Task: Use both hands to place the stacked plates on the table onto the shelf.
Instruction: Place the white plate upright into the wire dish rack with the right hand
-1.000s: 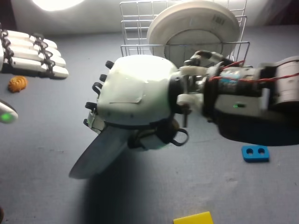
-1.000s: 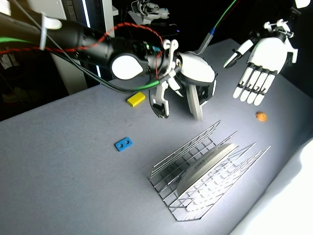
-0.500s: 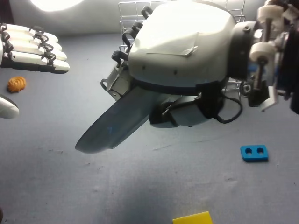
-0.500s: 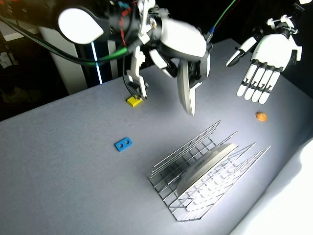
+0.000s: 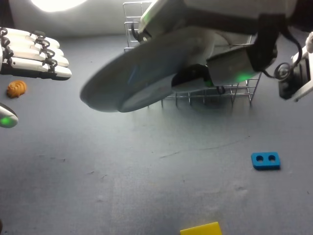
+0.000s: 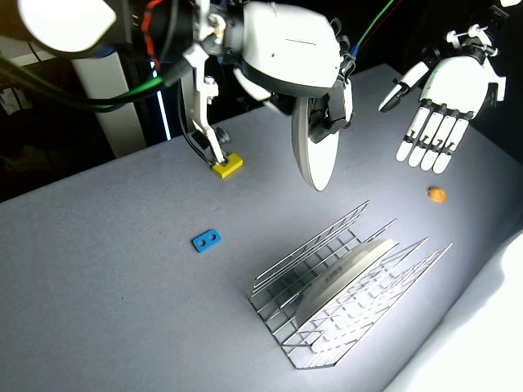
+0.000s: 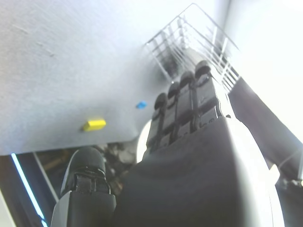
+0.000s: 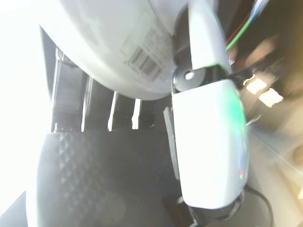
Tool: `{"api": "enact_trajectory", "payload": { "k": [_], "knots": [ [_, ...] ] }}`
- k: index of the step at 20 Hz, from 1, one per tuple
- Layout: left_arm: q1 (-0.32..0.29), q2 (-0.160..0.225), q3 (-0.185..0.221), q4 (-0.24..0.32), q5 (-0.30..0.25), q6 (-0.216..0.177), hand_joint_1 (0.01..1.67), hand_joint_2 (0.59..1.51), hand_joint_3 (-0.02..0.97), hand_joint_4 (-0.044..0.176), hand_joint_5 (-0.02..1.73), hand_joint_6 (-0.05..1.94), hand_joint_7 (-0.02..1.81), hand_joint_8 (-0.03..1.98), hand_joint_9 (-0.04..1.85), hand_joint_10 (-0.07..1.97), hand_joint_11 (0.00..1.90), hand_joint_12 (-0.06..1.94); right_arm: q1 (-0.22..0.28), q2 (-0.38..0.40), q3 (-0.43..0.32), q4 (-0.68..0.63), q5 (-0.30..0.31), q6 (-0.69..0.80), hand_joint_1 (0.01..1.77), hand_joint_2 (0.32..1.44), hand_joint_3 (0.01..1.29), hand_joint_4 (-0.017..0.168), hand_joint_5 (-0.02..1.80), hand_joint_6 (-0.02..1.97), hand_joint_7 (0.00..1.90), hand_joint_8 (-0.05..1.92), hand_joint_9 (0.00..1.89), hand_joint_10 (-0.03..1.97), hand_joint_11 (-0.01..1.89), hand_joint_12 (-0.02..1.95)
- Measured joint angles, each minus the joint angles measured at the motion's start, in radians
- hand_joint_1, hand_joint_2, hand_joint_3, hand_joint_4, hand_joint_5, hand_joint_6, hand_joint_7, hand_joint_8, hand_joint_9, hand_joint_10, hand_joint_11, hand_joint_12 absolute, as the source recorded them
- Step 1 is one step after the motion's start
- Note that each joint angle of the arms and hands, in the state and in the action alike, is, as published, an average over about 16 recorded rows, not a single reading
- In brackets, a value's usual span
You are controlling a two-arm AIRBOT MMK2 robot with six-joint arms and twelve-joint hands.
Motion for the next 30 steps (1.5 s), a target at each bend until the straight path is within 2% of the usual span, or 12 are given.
{"api": "enact_trajectory", "payload": {
  "k": [4, 7, 12, 19, 30],
  "knots": [
    [0.003, 0.0, 0.0, 0.007, 0.002, 0.002, 0.01, 1.229, 0.021, 0.002, 0.03, 0.02, 0.02, 0.0, 0.02, 0.0, 0.01, 0.01, 0.022, 0.012, 0.043, -0.046, -0.005, 0.209, 1.21, 1.0, 0.01, -0.003, 0.89, 1.0, 1.11, 0.88, 1.42, 0.02, 1.01, 0.95],
    [0.006, 0.0, -0.001, 0.012, 0.002, 0.002, 0.01, 1.229, 0.022, 0.002, 0.02, 0.02, 0.02, 0.0, 0.02, 0.0, 0.01, 0.01, 0.037, 0.012, 0.071, 0.006, -0.033, 0.257, 1.21, 1.0, 0.01, -0.004, 0.89, 1.0, 1.11, 0.88, 1.43, 0.02, 1.01, 0.95],
    [0.008, 0.0, -0.002, 0.017, 0.003, 0.003, 0.01, 1.229, 0.021, 0.002, 0.03, 0.02, 0.02, 0.0, 0.02, 0.0, 0.02, 0.01, 0.057, 0.01, 0.121, 0.11, -0.081, 0.257, 1.22, 1.0, 0.01, -0.006, 0.89, 0.99, 1.11, 0.88, 1.43, 0.02, 1.01, 0.95],
    [0.011, 0.0, -0.002, 0.021, 0.003, 0.003, 0.01, 1.222, 0.021, 0.002, 0.03, 0.02, 0.02, 0.0, 0.02, 0.0, 0.02, 0.01, 0.062, -0.007, 0.196, 0.147, -0.09, 0.255, 1.23, 1.0, 0.01, -0.008, 0.89, 0.98, 1.11, 0.9, 1.42, 0.02, 1.01, 0.95],
    [0.01, -0.001, -0.003, 0.027, 0.003, 0.003, 0.01, 1.212, 0.021, 0.002, 0.03, 0.02, 0.03, 0.0, 0.02, 0.0, 0.02, 0.01, 0.013, -0.077, 0.318, 0.153, -0.077, 0.256, 1.25, 1.01, 0.01, -0.009, 0.89, 0.96, 1.13, 0.88, 1.41, 0.02, 1.0, 0.94]
  ]
}}
